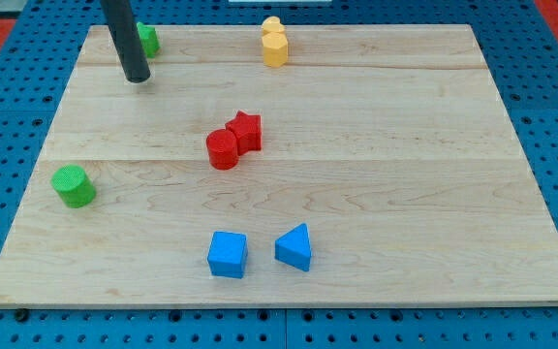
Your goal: Separate the yellow heart with yellow hexagon to the right
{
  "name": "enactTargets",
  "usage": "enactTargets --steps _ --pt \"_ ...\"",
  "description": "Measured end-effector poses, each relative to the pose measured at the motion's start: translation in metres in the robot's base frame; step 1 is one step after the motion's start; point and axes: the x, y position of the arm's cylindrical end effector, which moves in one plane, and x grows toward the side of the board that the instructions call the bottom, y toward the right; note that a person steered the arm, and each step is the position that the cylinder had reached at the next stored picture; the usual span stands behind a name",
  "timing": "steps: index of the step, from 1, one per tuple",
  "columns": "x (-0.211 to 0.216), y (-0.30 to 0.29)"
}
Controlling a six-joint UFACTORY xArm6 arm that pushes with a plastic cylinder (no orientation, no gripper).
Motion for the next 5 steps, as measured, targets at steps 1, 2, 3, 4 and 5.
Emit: enactTargets --steps 1,2,3,4,5 --pt "0.008 0.041" --pt "0.042 0.084" --pt "0.038 0.079" --pt "-0.026 0.079" --pt "-0.090 0.079"
